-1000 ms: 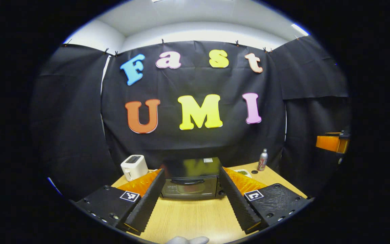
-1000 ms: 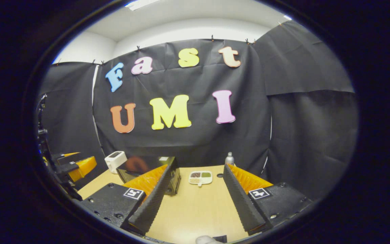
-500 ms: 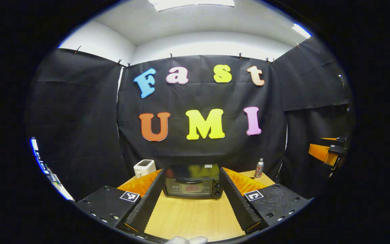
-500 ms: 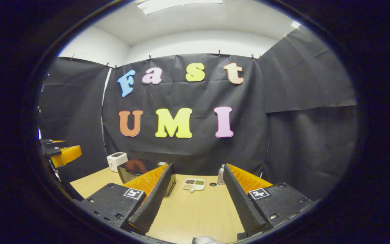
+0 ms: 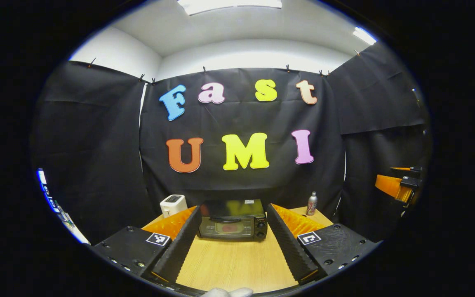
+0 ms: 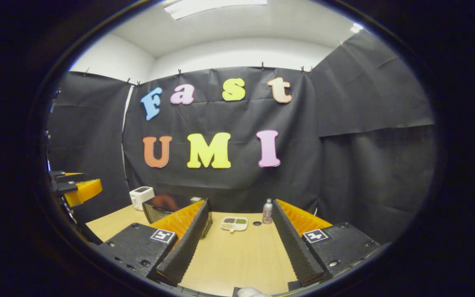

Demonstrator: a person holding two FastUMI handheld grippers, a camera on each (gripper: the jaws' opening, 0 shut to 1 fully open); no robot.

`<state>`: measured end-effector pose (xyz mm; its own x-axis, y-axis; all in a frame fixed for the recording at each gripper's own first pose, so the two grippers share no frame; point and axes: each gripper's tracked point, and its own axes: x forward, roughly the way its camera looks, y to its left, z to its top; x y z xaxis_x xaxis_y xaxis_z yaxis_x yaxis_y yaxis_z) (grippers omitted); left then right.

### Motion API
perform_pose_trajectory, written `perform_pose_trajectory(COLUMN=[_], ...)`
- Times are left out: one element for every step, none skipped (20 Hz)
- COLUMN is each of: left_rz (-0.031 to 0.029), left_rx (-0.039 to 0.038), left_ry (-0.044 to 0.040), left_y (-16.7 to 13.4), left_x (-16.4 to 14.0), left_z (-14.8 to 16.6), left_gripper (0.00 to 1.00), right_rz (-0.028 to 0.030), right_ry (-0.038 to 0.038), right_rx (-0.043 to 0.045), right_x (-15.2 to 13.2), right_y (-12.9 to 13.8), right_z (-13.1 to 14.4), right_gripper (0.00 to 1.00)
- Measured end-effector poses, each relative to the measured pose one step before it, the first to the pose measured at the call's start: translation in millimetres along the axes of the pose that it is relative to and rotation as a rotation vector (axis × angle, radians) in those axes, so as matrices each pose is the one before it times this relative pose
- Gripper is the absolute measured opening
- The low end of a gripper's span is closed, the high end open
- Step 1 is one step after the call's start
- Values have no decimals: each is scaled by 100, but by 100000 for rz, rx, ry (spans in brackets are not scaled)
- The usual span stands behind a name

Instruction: Open the electric oven with the left hand, put the food in, and close the electric oven.

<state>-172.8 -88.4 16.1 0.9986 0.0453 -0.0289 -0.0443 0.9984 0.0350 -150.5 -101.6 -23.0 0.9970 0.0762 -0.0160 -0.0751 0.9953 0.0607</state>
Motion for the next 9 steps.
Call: perform_pose_trajectory(left_rz=[-360, -406, -310, -48, -140, 132, -215, 95, -415], left_rx=[544, 296, 62, -144, -389, -297, 60, 60, 96], left_ry=[-143, -12, 145, 10, 324, 128, 213, -60, -35], left_y=[-117, -171, -29, 9, -48, 30, 41, 125, -15], left_x=[3, 26, 43, 102, 144, -8, 172, 145, 123], left_z=[102, -64, -40, -40, -75, -44, 74, -52, 77], left_gripper=[96, 96, 96, 96, 96, 96, 96, 96, 96], right_rz=[148, -319, 72, -113, 97, 93, 83, -21, 120], right_ry=[227, 151, 268, 108, 46, 358, 293, 307, 195], right_rx=[427, 517, 345, 100, 204, -65, -162, 152, -33], right_x=[-104, -2, 56, 13, -75, 61, 56, 23, 151], right_y=[13, -59, -54, -9, 83, 58, 5, 59, 71], right_z=[-195, -3, -73, -86, -12, -63, -86, 7, -68], right_gripper=[98, 98, 98, 96, 98, 98, 98, 98, 98])
